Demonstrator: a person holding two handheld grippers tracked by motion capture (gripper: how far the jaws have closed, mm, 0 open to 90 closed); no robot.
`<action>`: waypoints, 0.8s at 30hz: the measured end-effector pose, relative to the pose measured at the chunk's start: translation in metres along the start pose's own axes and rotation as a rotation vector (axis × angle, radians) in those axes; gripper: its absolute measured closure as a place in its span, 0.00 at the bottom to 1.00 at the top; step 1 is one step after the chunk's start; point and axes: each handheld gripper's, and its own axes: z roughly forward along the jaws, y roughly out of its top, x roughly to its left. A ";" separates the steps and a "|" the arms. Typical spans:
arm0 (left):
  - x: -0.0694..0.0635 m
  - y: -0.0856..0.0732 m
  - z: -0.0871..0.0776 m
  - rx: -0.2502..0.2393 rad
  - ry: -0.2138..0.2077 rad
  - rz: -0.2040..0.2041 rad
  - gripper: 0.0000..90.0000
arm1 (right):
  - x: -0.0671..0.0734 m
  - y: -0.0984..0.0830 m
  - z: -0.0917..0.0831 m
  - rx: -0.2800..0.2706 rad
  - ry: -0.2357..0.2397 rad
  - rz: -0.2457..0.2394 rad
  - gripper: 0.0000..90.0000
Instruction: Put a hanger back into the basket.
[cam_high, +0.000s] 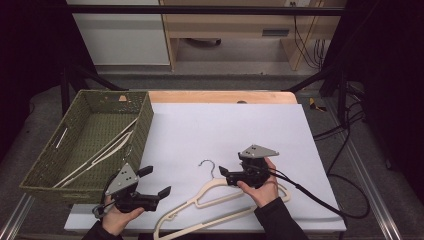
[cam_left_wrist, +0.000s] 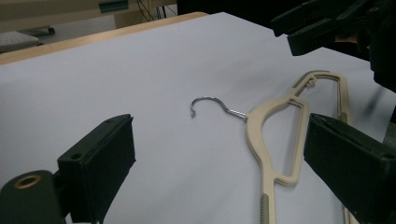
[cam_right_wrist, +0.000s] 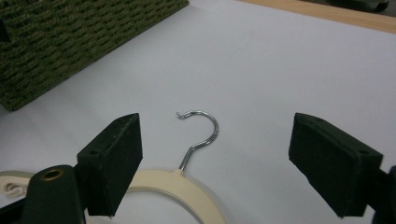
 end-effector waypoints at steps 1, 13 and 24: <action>0.000 -0.001 0.001 0.004 -0.002 0.002 0.10 | 0.002 0.001 0.004 0.009 -0.003 0.000 0.21; 0.001 -0.008 0.009 0.039 -0.012 -0.004 0.10 | 0.013 0.003 0.043 0.095 0.016 0.044 0.38; 0.004 -0.010 0.010 0.044 -0.003 -0.013 0.11 | 0.017 -0.015 0.077 0.225 -0.007 0.072 0.64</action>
